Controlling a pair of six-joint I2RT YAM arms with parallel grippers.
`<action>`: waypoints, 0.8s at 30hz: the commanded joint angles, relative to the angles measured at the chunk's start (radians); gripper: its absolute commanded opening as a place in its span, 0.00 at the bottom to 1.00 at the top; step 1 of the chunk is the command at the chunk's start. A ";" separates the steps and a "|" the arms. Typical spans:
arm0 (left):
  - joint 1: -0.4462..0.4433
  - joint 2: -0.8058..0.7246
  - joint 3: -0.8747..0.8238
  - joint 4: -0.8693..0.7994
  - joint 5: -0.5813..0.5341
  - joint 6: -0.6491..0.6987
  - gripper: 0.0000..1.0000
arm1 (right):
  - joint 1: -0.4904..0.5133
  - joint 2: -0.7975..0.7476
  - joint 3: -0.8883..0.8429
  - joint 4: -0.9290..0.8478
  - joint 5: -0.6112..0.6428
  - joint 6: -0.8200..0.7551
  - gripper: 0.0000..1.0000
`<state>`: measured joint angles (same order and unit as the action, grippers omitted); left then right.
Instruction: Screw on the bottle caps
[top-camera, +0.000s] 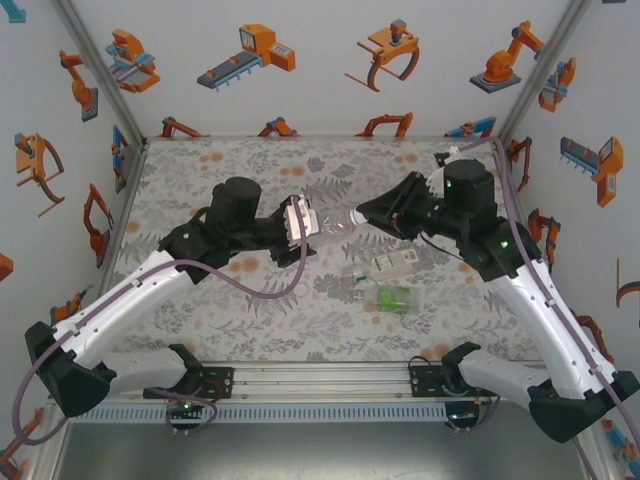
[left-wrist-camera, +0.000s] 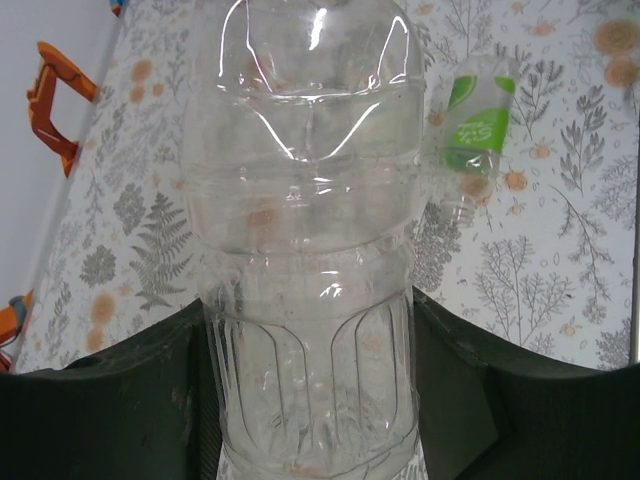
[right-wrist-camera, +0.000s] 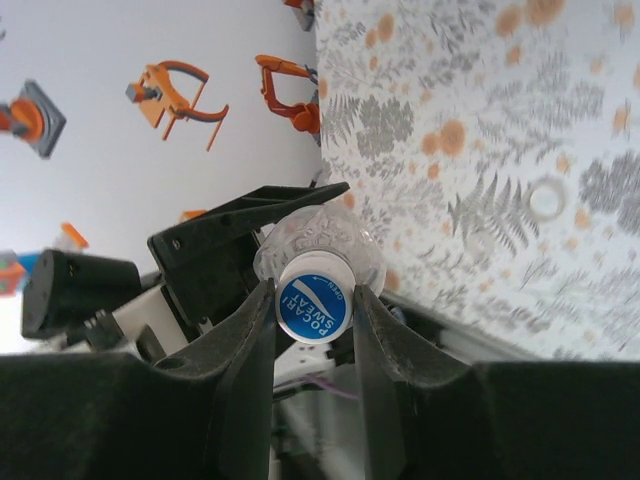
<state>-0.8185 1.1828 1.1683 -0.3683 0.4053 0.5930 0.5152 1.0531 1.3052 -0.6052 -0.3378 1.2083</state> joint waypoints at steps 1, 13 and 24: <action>-0.004 0.005 0.010 0.013 -0.022 0.032 0.00 | 0.005 0.005 0.022 -0.089 -0.029 0.183 0.00; -0.004 -0.014 0.018 -0.102 0.153 0.044 0.00 | -0.001 -0.011 0.140 -0.097 -0.029 -0.466 0.60; -0.001 0.028 0.125 -0.323 0.403 0.067 0.00 | -0.003 -0.108 0.089 -0.120 -0.361 -1.100 0.60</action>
<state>-0.8185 1.1995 1.2545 -0.6098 0.6937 0.6361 0.5129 1.0039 1.4181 -0.7158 -0.5941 0.3851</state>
